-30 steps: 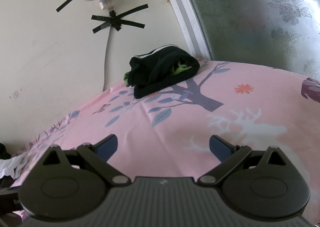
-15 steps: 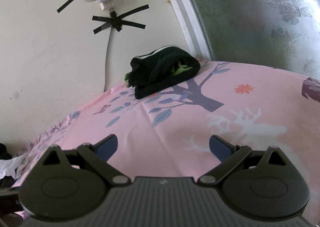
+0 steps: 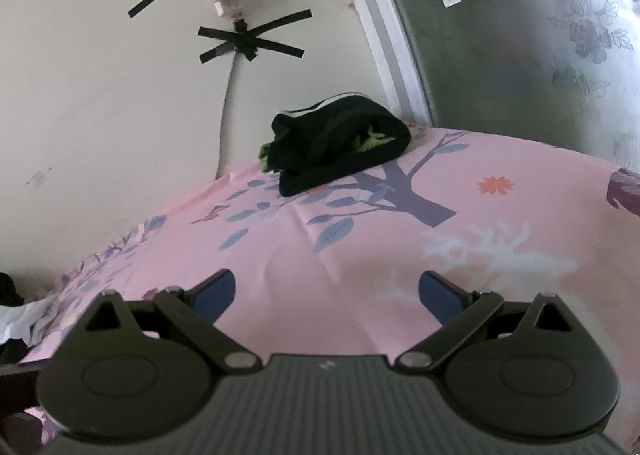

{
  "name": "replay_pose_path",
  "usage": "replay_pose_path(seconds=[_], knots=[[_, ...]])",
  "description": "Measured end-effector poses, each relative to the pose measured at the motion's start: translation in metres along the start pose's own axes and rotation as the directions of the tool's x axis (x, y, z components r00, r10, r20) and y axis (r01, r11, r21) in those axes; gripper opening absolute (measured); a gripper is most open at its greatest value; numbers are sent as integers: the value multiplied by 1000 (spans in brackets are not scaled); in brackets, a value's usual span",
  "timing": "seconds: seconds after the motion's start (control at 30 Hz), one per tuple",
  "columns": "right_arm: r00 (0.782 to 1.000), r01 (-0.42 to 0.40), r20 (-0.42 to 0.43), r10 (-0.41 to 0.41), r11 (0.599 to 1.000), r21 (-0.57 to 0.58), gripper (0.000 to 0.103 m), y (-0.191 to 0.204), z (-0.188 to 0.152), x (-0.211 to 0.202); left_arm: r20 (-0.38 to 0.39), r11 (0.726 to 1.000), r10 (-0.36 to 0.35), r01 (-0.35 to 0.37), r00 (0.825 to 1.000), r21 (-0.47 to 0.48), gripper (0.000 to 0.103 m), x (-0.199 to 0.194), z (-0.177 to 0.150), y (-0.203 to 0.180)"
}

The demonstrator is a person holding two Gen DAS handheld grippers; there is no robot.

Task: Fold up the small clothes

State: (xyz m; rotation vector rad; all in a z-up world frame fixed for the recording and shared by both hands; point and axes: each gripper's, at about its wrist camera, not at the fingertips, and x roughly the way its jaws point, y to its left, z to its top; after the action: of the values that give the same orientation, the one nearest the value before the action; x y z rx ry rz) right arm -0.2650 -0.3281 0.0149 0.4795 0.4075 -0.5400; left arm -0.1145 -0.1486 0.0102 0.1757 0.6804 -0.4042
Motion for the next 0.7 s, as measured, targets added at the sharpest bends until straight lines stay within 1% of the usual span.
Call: replay_pose_path(seconds=[0.1,0.23,0.33,0.5,0.6,0.7], knots=[[1000,-16,11,16,1000,-15,93,6,-1,-4,1,1000,-8,8,1000,-9,103,0,0,3],[998,-51,19,53,997,-65,93,23,-1,-7,-7,999,-14,14,1000,-38,103,-1,0,11],[996,-94,0,95,991,-95,93,35,0,-7,-15,999,-14,13,1000,-52,103,-3,-2,19],[992,-128,-6,129,982,-137,93,55,-3,-10,-23,998,2,-3,1000,-64,103,-13,-5,33],[989,-147,-22,145,980,-136,93,61,-2,-13,-33,998,-5,3,999,-69,103,-19,-4,39],[986,-164,-28,162,979,-119,93,65,0,-16,-23,997,-7,5,1000,-72,103,-28,-2,46]])
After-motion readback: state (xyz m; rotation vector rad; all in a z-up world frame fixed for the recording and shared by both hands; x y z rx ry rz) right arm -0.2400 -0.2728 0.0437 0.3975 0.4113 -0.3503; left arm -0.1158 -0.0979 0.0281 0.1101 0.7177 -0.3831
